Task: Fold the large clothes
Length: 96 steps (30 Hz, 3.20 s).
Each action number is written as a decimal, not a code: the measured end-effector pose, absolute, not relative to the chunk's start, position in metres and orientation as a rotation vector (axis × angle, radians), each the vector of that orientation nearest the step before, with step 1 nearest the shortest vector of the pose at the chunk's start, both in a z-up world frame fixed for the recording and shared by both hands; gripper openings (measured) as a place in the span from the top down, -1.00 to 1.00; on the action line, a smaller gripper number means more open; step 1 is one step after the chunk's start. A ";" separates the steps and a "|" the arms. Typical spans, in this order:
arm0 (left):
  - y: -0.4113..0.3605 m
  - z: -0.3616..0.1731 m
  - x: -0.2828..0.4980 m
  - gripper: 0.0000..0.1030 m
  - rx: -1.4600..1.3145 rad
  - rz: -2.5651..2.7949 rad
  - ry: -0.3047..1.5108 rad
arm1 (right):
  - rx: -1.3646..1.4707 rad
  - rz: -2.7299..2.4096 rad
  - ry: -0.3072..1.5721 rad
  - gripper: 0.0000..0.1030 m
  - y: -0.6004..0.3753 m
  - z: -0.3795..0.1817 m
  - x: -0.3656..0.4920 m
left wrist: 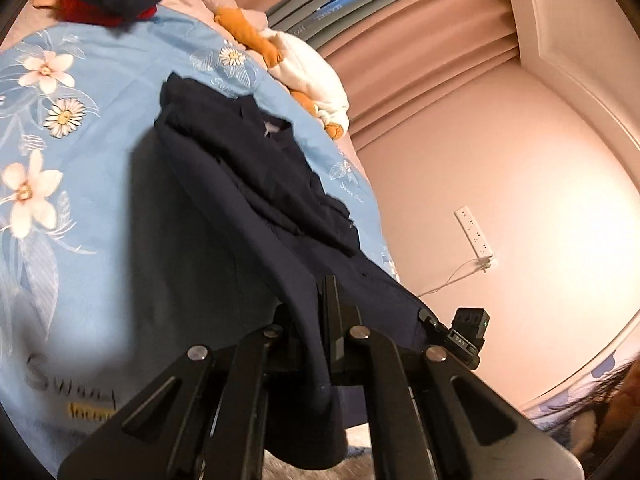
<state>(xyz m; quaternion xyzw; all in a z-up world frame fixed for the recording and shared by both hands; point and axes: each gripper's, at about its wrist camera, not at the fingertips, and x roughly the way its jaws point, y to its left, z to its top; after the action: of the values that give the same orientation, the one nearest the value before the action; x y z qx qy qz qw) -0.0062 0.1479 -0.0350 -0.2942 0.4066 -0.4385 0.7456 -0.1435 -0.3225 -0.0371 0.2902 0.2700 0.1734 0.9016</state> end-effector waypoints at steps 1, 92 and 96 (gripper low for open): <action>0.155 -0.029 -0.014 0.94 -0.643 -0.957 0.882 | 0.595 0.361 0.546 0.89 -0.323 -0.032 -0.150; -0.111 -0.135 0.279 -0.34 0.187 -0.494 1.117 | 0.178 0.143 0.941 0.23 -0.251 -0.081 0.188; -0.108 -0.150 0.295 -0.39 0.179 -0.465 1.161 | 0.160 0.062 1.061 0.23 -0.250 -0.116 0.217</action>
<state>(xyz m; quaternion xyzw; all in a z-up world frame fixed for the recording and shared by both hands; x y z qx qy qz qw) 0.2945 -0.1081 -0.1499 0.0835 0.5428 -0.2172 0.8070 0.2172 -0.2495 -0.1155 0.0763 0.5054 0.0296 0.8590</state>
